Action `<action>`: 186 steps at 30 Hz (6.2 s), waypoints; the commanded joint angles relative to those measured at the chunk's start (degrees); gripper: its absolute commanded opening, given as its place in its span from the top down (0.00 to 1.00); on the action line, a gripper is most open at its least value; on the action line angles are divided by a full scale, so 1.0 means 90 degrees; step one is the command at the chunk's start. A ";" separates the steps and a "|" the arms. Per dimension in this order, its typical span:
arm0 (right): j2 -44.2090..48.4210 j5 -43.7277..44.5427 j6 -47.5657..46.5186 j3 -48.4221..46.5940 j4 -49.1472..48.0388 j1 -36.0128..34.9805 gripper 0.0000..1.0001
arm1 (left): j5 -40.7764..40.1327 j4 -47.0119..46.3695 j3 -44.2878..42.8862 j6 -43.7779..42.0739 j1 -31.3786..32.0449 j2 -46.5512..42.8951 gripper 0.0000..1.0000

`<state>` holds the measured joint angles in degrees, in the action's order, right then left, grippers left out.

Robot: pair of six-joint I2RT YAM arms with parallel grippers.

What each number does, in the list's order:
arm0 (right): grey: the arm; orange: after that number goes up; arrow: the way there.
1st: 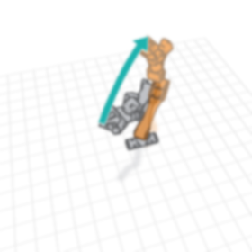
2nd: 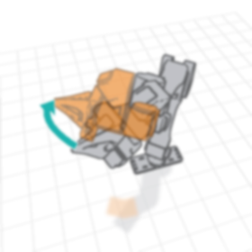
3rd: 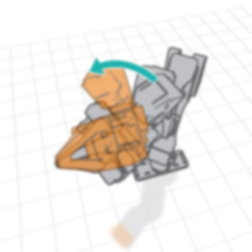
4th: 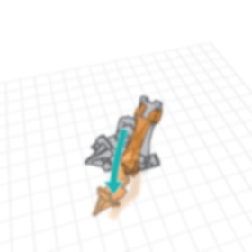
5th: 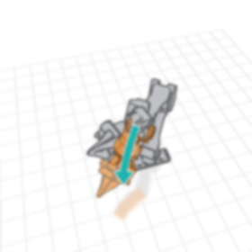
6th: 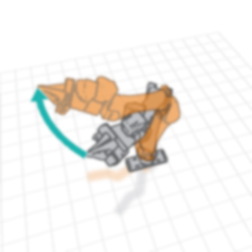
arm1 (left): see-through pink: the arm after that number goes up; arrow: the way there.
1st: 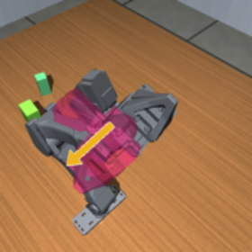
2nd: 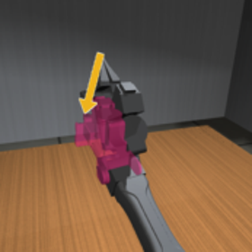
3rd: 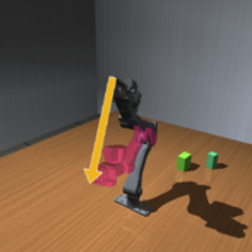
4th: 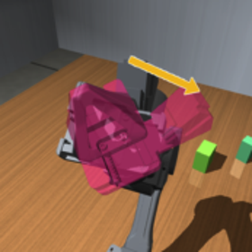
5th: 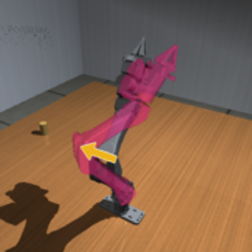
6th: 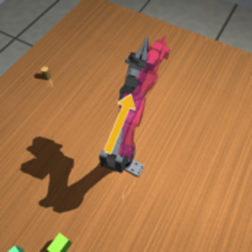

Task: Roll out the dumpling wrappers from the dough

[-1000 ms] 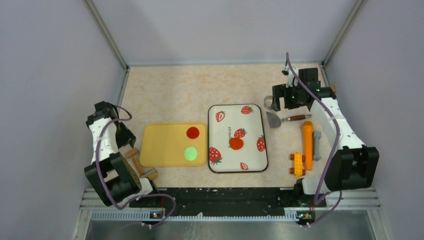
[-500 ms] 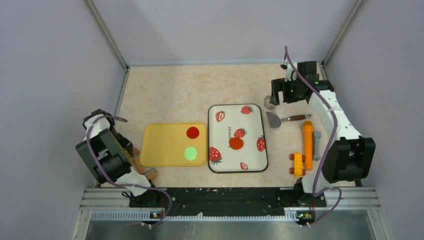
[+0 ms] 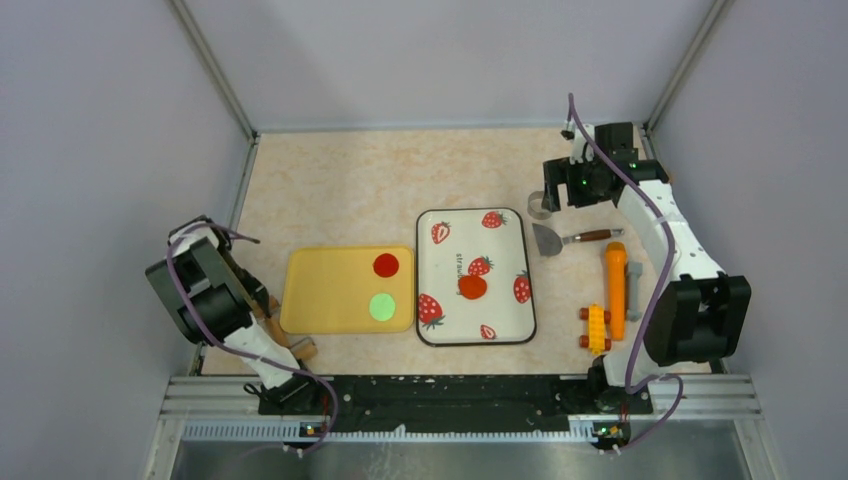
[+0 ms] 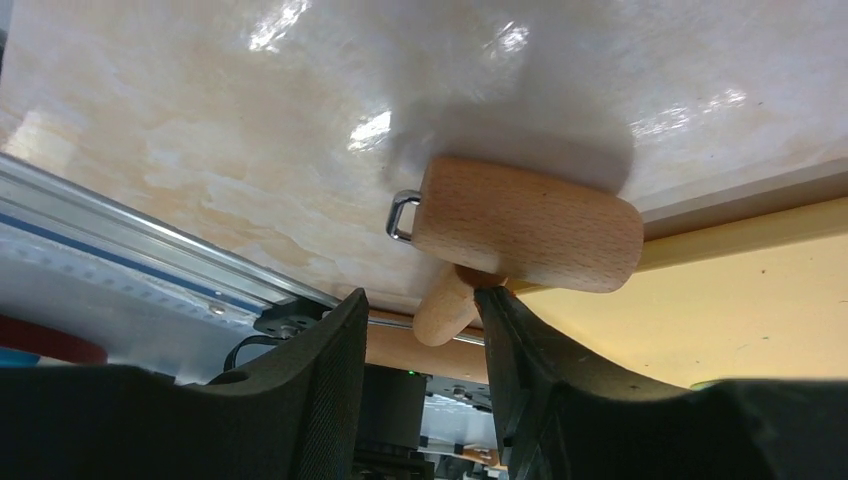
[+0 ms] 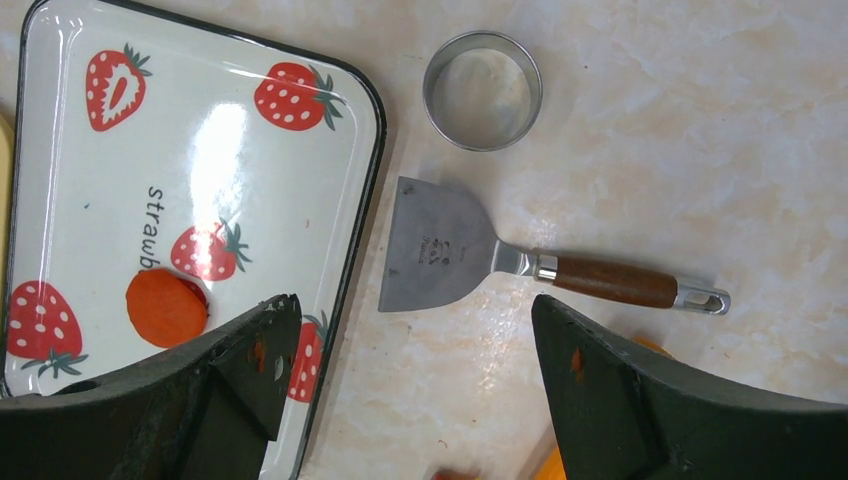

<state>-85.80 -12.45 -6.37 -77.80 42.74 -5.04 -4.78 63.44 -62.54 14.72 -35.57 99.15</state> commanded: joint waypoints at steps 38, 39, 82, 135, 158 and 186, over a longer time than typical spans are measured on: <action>0.0225 0.0104 -0.0055 -0.0034 -0.0267 0.0010 0.13 | 0.0084 -0.1876 -0.0403 -0.1044 0.0260 0.0255 0.42; 0.0240 0.0103 -0.0047 -0.0021 -0.0275 0.0009 0.13 | 0.0010 -0.1882 -0.0427 -0.1048 0.0257 0.0324 0.42; 0.0171 -0.3641 0.1990 -0.0595 -0.0619 -0.0766 0.17 | 0.4144 -0.1942 -0.2116 -0.5471 0.7477 -0.1767 1.00; 0.0503 -0.5459 0.2758 0.1396 -0.1553 -0.0459 1.00 | 0.4583 -0.4570 -0.1698 -0.5120 0.8132 -0.1027 0.33; 0.1278 -0.5886 0.3126 0.1980 -0.1712 -0.0228 1.00 | 0.4933 -0.4578 -0.1976 -0.6278 0.8792 -0.0156 0.45; 0.0920 -0.4606 0.3378 0.2553 -0.1437 -0.0224 0.65 | 0.4382 -0.5941 -0.1565 -0.4213 0.9294 0.0266 1.00</action>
<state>-76.66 -50.81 20.78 -55.35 34.54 -7.22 32.64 14.46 -77.10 -25.36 47.66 101.80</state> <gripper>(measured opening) 0.406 0.293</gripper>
